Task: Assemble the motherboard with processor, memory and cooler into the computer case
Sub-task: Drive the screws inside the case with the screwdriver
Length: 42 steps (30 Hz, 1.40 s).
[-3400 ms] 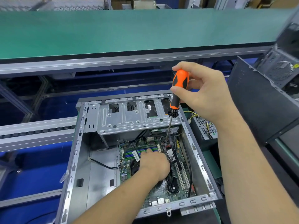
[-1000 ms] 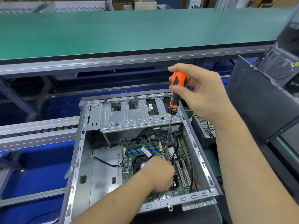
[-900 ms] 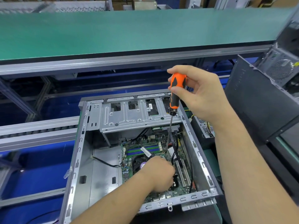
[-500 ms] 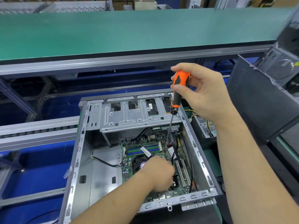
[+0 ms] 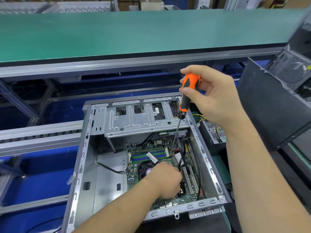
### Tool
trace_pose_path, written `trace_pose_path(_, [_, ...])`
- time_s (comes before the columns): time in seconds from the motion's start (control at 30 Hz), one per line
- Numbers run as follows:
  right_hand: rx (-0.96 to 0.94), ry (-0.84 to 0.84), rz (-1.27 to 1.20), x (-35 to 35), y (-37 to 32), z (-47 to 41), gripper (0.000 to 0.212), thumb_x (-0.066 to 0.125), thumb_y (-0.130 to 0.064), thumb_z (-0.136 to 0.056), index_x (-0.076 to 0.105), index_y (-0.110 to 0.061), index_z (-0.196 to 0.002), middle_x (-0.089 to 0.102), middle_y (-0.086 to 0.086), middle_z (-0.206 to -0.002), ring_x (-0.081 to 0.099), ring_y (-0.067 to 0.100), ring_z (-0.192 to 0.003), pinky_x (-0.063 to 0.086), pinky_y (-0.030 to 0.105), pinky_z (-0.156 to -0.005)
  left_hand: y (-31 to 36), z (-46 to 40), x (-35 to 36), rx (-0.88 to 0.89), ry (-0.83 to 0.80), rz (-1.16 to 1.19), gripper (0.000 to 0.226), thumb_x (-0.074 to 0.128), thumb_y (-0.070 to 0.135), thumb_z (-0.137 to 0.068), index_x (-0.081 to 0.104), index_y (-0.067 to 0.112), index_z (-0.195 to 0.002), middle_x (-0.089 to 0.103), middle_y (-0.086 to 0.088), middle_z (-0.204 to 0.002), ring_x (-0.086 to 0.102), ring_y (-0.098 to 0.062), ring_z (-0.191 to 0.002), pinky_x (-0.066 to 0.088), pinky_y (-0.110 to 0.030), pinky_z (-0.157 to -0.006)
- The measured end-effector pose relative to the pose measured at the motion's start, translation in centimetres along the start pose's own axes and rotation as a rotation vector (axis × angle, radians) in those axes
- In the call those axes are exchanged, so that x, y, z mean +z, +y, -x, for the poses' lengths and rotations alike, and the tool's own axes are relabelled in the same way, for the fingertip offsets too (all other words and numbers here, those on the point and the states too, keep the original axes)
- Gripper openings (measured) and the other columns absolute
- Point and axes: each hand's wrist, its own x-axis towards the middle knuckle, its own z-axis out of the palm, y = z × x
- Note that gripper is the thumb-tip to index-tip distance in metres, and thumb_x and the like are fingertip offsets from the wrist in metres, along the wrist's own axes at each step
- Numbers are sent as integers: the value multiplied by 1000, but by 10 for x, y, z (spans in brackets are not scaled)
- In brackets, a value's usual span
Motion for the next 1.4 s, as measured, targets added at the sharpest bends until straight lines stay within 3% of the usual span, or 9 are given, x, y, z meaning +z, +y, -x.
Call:
trace_pose_path(0.83, [-2, 23, -3, -4, 2, -3, 37, 70, -7, -89, 64, -28, -119, 69, 6, -99, 67, 30, -95, 59, 46, -84, -3, -2, 1, -8, 22, 21, 30, 42, 23, -97, 66, 6, -101, 64, -9, -95, 54, -27, -90, 46, -41, -89])
trace_pose_path(0.93, [-16, 37, -5, -8, -1, -7, 38, 70, -9, -89, 63, -30, -119, 69, 6, -101, 67, 30, -97, 60, 48, -82, -8, 1, -2, -95, 129, 117, 29, 39, 23, -97, 64, 9, -90, 63, -6, -89, 49, -23, -88, 44, -40, -88])
trace_pose_path(1.07, [-30, 45, -11, -17, -6, -16, 37, 69, -11, -89, 63, -32, -119, 68, 7, -99, 68, 34, -91, 60, 50, -78, -18, 3, -9, -334, 338, 349, 28, 39, 27, -97, 47, 18, -72, 54, 1, -71, 48, -17, -76, 48, -37, -77])
trace_pose_path(1.13, [-43, 50, -7, -21, -6, -20, 37, 69, -10, -89, 63, -31, -119, 68, 9, -98, 68, 36, -89, 59, 50, -77, -28, -1, -14, -448, 376, 376, 29, 41, 26, -98, 47, 20, -70, 54, 4, -67, 51, -14, -72, 48, -33, -72])
trace_pose_path(1.27, [-43, 42, -12, -25, -4, -25, 37, 68, -11, -88, 63, -32, -118, 68, 11, -99, 68, 37, -90, 59, 50, -77, -45, -14, -18, -565, 210, 386, 17, 51, 13, -93, 68, 13, -92, 69, -4, -91, 64, -25, -83, 57, -40, -77])
trace_pose_path(1.4, [-40, 37, -19, -24, 0, -23, 36, 68, -13, -89, 62, -33, -118, 68, 12, -99, 69, 37, -90, 60, 48, -75, -49, -25, -13, -579, 150, 417, 19, 66, 25, -91, 69, 24, -109, 69, 0, -110, 65, -25, -97, 57, -40, -81])
